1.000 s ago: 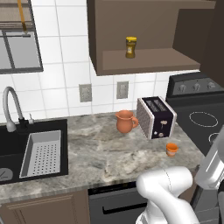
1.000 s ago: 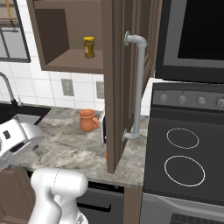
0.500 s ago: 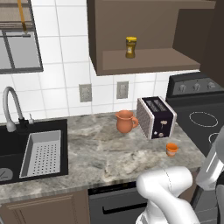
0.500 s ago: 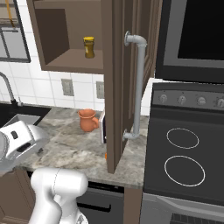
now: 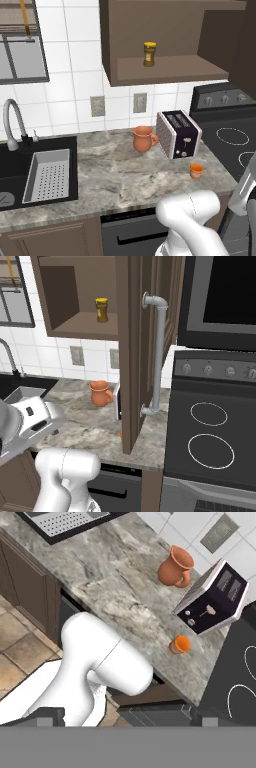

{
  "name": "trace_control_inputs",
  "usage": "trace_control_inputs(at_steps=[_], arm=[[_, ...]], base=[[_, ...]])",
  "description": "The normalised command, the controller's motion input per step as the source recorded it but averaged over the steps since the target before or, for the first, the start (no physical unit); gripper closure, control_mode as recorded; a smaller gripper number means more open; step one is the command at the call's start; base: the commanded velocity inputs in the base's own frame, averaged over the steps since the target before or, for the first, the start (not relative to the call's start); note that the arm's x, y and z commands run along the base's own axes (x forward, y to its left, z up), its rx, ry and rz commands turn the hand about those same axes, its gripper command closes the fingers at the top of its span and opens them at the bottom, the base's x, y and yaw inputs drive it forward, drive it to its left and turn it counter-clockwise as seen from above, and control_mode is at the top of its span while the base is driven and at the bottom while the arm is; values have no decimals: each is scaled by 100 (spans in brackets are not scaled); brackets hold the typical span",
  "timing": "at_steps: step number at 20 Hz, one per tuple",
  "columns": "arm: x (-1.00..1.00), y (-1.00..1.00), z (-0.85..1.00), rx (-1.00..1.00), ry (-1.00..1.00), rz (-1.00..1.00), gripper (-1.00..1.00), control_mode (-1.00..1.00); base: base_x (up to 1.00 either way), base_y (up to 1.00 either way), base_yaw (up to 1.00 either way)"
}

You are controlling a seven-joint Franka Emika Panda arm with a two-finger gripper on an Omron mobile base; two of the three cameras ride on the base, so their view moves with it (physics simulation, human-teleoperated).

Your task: Pick the canned food and jam from the counter and place them in the cabinets closest to them.

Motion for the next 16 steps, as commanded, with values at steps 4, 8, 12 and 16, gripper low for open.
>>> trace_control_inputs(at_steps=[4,8,12,16], arm=[[11,-16,-24,-1,-1,-10,-100,-100],[17,-10,-23,-1,-1,-13,-100,-100],[16,-9,-20,-1,-2,-14,-100,-100],[14,-12,-21,0,-3,-13,-100,-100]], base=[[0,0,0],[0,0,0],[0,0,0],[0,0,0]])
